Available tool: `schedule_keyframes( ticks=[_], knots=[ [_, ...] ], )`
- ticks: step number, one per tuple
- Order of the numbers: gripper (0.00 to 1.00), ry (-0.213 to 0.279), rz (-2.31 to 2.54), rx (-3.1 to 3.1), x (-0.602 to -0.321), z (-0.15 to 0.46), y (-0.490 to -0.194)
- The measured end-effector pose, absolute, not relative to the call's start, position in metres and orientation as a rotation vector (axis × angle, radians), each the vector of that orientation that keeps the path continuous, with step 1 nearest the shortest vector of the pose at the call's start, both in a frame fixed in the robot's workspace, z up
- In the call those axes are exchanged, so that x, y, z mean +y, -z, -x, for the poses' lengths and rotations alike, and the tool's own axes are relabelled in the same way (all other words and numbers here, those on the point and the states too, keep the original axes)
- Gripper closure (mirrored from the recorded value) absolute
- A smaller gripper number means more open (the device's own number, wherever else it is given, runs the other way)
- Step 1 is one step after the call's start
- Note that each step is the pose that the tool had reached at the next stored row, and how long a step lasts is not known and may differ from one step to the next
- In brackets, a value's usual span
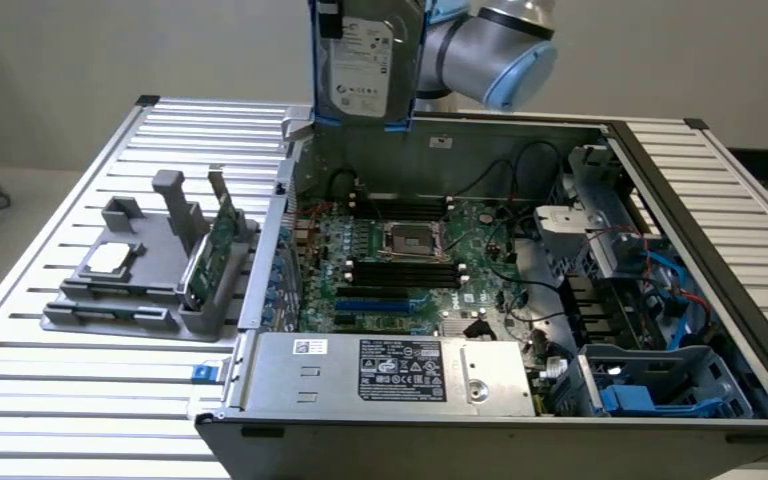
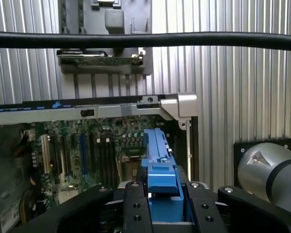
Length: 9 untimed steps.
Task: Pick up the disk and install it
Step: 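Pick up the disk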
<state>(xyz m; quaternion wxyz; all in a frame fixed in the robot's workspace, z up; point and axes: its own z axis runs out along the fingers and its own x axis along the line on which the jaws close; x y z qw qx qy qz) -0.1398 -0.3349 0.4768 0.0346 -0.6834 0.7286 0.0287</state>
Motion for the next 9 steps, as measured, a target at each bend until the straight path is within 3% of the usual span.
schedule_keyframes(
  ticks=[9],
  knots=[
    [0.67,-0.093,2.099,2.238,-0.352,0.101,-0.478]
  ],
)
